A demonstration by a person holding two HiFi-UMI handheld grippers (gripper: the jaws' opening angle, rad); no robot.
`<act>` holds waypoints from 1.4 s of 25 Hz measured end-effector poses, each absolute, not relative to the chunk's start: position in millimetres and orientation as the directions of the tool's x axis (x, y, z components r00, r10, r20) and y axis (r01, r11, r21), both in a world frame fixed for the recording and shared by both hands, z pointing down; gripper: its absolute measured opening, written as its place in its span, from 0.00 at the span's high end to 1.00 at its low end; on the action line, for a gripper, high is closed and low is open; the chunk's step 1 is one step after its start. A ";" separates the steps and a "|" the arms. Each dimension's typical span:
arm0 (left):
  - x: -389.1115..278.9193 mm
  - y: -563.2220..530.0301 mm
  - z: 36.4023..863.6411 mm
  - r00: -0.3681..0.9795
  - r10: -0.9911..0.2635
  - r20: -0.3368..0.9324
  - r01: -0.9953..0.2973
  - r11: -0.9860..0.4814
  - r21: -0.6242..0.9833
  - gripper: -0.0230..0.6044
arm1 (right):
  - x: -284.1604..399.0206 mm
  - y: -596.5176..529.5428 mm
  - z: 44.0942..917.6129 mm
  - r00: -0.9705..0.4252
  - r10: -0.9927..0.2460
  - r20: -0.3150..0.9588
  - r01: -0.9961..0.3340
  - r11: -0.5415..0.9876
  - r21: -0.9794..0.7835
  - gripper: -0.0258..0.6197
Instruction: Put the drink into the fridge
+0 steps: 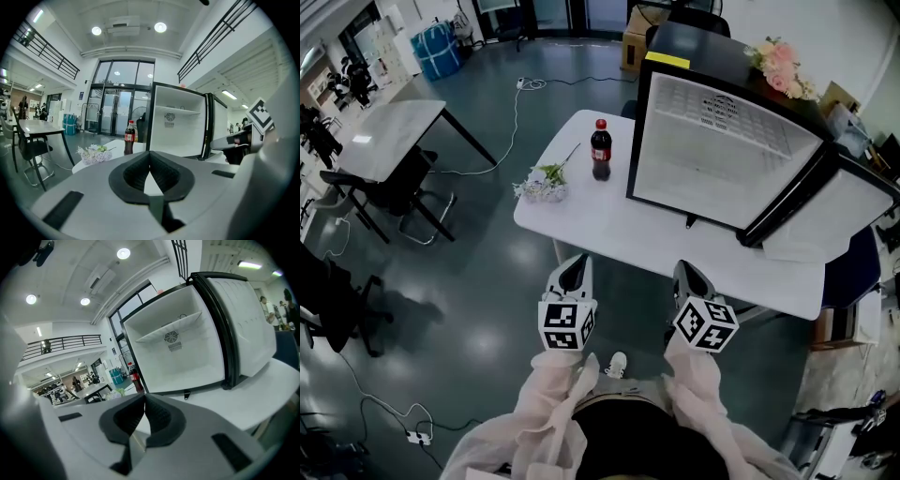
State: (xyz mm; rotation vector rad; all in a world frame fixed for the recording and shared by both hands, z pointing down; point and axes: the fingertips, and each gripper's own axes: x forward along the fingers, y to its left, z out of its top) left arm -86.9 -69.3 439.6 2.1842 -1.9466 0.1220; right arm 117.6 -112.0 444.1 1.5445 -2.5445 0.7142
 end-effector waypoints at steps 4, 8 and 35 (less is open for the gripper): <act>-83.7 -87.5 439.9 0.118 -0.973 0.197 -0.990 -0.099 0.103 0.95 | 119.8 -133.4 444.6 -0.491 -0.818 0.300 -0.855 0.386 -0.346 0.94; -85.2 -95.9 442.1 0.104 -0.975 0.198 -0.991 -0.085 0.103 0.95 | 115.8 -144.3 449.1 -0.504 -0.807 0.307 -0.850 0.399 -0.344 0.94; -104.1 -81.7 460.1 0.035 -0.965 0.259 -0.996 -0.012 0.088 0.95 | 94.6 -146.9 473.2 -0.550 -0.761 0.343 -0.822 0.421 -0.384 0.94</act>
